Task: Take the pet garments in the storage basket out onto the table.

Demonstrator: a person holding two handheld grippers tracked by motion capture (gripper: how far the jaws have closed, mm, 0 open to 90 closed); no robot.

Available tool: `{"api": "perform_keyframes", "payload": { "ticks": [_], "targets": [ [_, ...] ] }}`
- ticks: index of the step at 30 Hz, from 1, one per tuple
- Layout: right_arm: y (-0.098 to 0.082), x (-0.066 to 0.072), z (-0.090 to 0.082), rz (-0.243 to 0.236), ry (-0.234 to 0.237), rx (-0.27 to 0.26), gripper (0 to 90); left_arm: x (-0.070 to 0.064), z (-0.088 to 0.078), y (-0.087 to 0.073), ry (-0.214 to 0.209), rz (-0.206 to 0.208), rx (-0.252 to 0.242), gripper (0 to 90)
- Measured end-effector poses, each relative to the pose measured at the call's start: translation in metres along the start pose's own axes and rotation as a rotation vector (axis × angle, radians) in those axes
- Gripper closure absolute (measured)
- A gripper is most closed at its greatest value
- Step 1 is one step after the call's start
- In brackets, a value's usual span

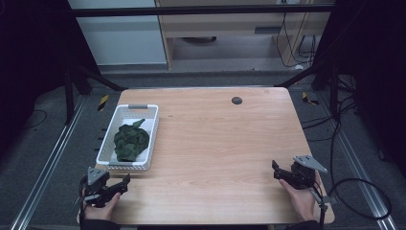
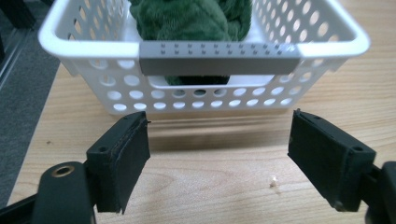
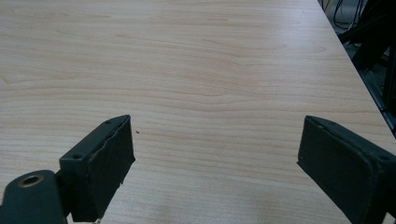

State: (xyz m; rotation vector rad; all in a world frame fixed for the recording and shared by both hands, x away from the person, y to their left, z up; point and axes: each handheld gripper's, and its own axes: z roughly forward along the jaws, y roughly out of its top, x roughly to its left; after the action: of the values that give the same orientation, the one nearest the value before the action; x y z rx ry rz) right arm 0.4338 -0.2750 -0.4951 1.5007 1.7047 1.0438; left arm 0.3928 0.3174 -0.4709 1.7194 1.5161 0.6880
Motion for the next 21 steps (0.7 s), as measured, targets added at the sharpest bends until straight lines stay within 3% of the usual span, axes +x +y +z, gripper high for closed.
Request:
{"api": "perform_keyframes", "payload": {
  "ticks": [6,21],
  "targets": [
    [0.0,-0.001,0.0,-0.012,-0.011,-0.007,10.4,0.003,-0.01,0.003,-0.031,-0.053,-0.046,22.1],
    [-0.001,-0.002,0.0,-0.015,-0.018,-0.01,9.9,0.007,-0.026,0.02,-0.039,-0.097,-0.095,24.3]
  ]
}}
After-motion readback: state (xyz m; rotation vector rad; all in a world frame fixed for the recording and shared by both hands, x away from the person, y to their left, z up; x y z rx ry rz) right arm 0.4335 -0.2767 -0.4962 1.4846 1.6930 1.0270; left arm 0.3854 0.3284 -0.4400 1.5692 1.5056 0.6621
